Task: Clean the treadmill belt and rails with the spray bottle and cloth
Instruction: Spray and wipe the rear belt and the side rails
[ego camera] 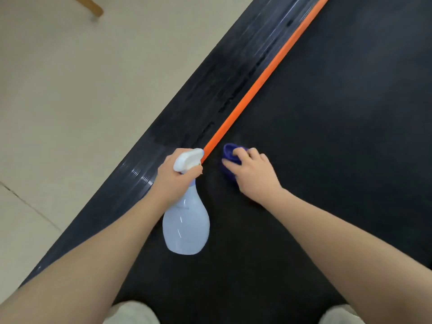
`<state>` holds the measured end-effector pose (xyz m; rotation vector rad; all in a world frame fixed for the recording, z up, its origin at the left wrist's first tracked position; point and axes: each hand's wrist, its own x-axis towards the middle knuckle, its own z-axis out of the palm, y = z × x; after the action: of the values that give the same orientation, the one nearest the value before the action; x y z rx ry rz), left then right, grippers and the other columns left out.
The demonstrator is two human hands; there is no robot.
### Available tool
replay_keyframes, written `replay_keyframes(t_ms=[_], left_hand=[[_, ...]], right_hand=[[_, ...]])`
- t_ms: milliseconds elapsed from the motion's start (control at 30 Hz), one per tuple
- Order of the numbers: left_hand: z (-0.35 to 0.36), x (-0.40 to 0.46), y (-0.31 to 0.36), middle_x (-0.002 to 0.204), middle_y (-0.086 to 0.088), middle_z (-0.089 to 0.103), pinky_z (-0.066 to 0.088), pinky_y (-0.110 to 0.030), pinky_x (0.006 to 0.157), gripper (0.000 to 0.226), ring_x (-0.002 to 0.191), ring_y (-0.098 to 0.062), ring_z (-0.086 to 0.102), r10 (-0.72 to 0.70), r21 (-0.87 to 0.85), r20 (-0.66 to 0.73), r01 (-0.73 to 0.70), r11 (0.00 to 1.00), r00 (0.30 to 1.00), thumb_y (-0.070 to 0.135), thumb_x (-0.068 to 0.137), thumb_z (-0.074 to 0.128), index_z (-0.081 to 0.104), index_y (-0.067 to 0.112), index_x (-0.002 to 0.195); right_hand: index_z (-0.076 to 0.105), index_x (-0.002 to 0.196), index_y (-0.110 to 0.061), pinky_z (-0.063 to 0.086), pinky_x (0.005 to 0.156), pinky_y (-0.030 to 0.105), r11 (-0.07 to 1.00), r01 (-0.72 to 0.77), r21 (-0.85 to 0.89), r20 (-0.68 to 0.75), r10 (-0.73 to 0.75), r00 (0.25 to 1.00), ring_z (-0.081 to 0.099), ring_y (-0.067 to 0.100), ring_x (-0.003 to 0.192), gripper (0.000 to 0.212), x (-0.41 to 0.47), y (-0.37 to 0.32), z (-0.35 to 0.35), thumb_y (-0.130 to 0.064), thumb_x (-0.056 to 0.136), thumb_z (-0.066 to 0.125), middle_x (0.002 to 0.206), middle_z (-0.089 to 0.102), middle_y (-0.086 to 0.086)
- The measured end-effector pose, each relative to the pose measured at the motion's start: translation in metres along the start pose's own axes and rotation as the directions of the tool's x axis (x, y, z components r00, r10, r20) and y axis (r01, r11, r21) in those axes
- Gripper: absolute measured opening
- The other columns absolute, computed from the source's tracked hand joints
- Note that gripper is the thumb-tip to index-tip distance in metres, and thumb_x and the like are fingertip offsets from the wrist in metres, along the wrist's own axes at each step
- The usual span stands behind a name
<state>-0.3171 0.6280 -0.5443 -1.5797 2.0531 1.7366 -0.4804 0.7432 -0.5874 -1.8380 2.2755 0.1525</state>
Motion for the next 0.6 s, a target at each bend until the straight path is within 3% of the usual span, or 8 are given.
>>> replay_keyframes(t_ms=[67,133,200,267,400,467,533,600], left_hand=[[-0.008,0.003,0.000,0.115,0.011,0.059,0.047,-0.026,0.086,0.048,0.107,-0.007,0.056,0.023,0.022,0.070,-0.025,0.999,0.997,0.042,0.070,0.058,0.059,0.035,0.118],[-0.013,0.007,-0.001,0.115,0.012,0.060,0.048,-0.024,0.085,0.050,0.106,-0.006,0.057,0.040,0.018,0.126,-0.043,0.999,0.991,0.040,0.071,0.058,0.058,0.033,0.121],[-0.016,0.008,-0.001,0.112,0.014,0.062,0.047,-0.021,0.082,0.048,0.104,-0.004,0.058,0.057,0.000,0.130,-0.057,0.998,0.990,0.035,0.072,0.057,0.060,0.030,0.120],[-0.017,0.009,0.000,0.106,0.016,0.063,0.046,-0.019,0.078,0.045,0.100,-0.002,0.059,0.066,0.009,0.131,-0.068,0.998,0.989,0.033,0.072,0.058,0.060,0.031,0.116],[-0.022,0.012,-0.001,0.104,0.014,0.062,0.047,-0.018,0.075,0.042,0.097,-0.003,0.059,0.081,0.025,0.186,-0.087,0.996,0.979,0.032,0.075,0.061,0.059,0.029,0.117],[-0.025,0.015,-0.004,0.098,0.018,0.060,0.047,-0.012,0.071,0.033,0.091,0.004,0.059,0.095,0.015,0.200,-0.100,0.995,0.975,0.019,0.084,0.066,0.057,0.038,0.109],[-0.025,0.016,-0.006,0.094,0.019,0.059,0.047,-0.007,0.066,0.038,0.086,0.013,0.057,0.115,0.012,0.213,-0.120,0.993,0.970,0.009,0.087,0.063,0.055,0.044,0.100],[-0.024,0.016,-0.008,0.095,0.017,0.059,0.045,-0.003,0.066,0.035,0.086,0.016,0.056,0.134,0.001,0.229,-0.138,0.990,0.964,0.012,0.086,0.064,0.054,0.043,0.101]], right_hand=[[0.060,0.120,-0.021,0.043,0.071,0.039,0.917,-0.382,0.117,-0.086,0.392,0.916,0.050,0.036,0.094,0.046,0.020,0.007,-0.006,-0.016,0.075,0.070,0.122,0.052,0.013],[0.050,0.130,-0.021,0.037,0.082,0.039,0.791,-0.574,0.210,0.025,0.583,0.812,0.042,0.032,0.106,0.044,0.032,-0.010,-0.012,-0.018,0.087,0.057,0.135,0.039,0.009],[0.043,0.135,-0.022,0.035,0.086,0.036,0.807,-0.523,0.275,0.092,0.519,0.850,0.038,0.028,0.109,0.046,0.027,-0.042,-0.010,-0.019,0.090,0.051,0.138,0.033,0.006],[0.048,0.131,-0.022,0.038,0.081,0.036,0.904,-0.310,0.294,0.068,0.304,0.950,0.043,0.028,0.102,0.047,0.015,-0.062,-0.006,-0.019,0.085,0.059,0.133,0.041,0.008],[0.071,0.097,-0.021,0.042,0.056,0.034,0.980,-0.021,0.199,-0.134,0.048,0.990,0.056,0.030,0.069,0.034,0.023,-0.018,-0.002,-0.023,0.064,0.081,0.095,0.063,0.011],[0.070,0.097,-0.017,0.038,0.058,0.035,0.948,-0.206,0.243,-0.120,0.241,0.963,0.056,0.034,0.070,0.023,0.032,-0.009,0.002,-0.022,0.074,0.073,0.097,0.060,0.014],[0.067,0.105,-0.017,0.033,0.062,0.035,0.827,-0.472,0.307,-0.135,0.529,0.838,0.053,0.035,0.078,0.023,0.043,-0.016,0.003,-0.022,0.082,0.066,0.107,0.057,0.015],[0.061,0.120,-0.019,0.037,0.068,0.037,0.742,-0.579,0.340,-0.082,0.636,0.767,0.051,0.033,0.090,0.032,0.047,-0.029,0.005,-0.024,0.089,0.058,0.121,0.051,0.012]])
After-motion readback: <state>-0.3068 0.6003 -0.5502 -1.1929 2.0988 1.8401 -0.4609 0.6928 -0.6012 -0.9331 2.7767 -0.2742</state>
